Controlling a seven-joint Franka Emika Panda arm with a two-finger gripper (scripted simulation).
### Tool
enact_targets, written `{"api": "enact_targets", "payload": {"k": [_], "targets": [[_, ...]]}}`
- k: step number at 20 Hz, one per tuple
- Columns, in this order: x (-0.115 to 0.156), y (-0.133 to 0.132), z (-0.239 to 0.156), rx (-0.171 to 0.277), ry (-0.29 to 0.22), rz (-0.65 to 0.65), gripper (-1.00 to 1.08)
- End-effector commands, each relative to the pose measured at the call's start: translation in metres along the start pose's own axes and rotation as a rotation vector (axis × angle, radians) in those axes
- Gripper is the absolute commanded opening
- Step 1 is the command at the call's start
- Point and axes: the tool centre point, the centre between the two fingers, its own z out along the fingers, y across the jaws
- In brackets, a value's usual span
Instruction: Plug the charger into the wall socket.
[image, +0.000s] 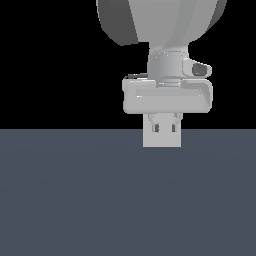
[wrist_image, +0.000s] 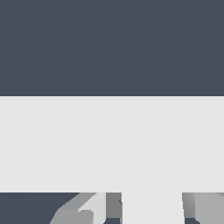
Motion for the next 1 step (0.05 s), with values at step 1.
{"api": "enact_targets", "payload": {"k": [1], "targets": [[0.001, 0.0002, 0.0, 0.0, 0.0, 0.0, -1.0]]}}
